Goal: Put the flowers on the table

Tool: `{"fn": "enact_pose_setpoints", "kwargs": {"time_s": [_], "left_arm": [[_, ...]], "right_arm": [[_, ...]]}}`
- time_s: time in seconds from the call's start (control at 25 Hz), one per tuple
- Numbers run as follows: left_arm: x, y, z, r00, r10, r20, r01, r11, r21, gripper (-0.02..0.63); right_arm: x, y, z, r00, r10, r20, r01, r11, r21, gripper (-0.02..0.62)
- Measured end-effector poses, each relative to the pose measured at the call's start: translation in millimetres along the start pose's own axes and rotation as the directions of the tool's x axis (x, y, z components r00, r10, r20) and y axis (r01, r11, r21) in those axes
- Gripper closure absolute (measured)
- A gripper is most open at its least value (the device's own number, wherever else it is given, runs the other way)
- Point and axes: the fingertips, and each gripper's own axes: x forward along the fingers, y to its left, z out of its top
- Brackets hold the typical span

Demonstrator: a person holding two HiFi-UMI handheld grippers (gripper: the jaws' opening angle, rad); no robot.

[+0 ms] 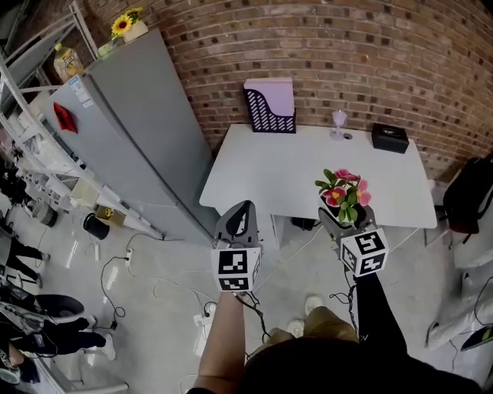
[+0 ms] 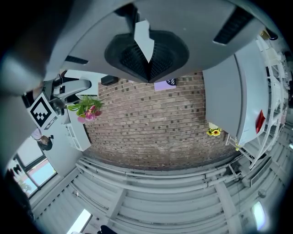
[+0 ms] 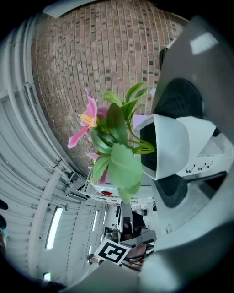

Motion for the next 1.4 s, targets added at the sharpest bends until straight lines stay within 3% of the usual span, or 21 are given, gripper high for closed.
{"fn": "enact_pose_setpoints", "kwargs": {"time_s": [0.48,0.6,0.76,0.96,1.4], "left_arm": [[61,110,-35,0.993,0.118,-0.025,-0.119,0.992,-0.051,0.6],[94,144,-46,0.987,0.157,-0.031,-0.158,0.987,-0.041,0.6],[147,187,-58,0.987,0.153,-0.049,-0.155,0.987,-0.042,0.599],[202,225,-68,0.982,0.183,-0.048,-0.182,0.983,0.017,0.598],[270,270,-83,0.978,0.202,-0.057,-0.204,0.979,-0.03,0.598]], "right_arm": [[161,32,12,0.983,0.178,0.044,-0.178,0.984,0.01,0.256],[220,33,11,0.973,0.224,0.058,-0.226,0.974,0.028,0.256],[304,35,14,0.956,0.285,0.066,-0.288,0.957,0.043,0.256],[391,33,15,0.94,0.334,0.064,-0.337,0.941,0.041,0.256],[475,34,10,0.915,0.401,0.039,-0.403,0.914,0.048,0.256]]}}
